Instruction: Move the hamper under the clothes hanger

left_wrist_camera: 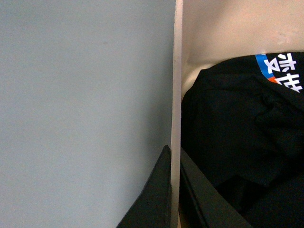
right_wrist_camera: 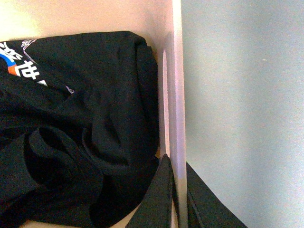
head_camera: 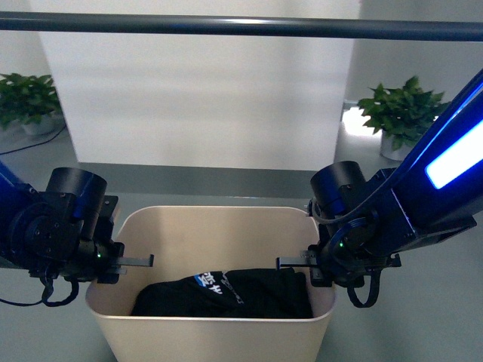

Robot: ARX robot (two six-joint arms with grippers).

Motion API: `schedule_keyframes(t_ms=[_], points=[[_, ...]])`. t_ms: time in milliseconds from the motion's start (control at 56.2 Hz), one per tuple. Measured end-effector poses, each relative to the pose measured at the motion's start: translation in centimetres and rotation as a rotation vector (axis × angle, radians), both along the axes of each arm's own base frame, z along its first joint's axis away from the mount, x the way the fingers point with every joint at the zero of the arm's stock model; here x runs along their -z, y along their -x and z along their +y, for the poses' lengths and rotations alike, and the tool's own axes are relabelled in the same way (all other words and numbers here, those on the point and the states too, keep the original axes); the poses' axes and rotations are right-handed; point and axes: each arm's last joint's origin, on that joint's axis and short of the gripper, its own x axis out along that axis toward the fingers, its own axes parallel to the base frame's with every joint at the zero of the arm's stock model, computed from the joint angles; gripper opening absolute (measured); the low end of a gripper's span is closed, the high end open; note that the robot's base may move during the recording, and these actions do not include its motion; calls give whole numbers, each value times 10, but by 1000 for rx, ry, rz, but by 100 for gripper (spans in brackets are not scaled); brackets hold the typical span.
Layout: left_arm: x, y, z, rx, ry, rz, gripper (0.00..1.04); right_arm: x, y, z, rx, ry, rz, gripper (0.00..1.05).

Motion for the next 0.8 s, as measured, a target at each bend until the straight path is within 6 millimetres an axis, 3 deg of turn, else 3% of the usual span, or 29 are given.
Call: schedule_keyframes(t_ms=[214,534,801], points=[[0,0,-12,39,17,1,4,0,-3,-11,33,14,-3,3],[0,0,10,-28,-8,0,4,0,3,10,-30,-8,4,3],[0,0,6,-15,-2,0,4,0,2,6,-18,-3,2,3]])
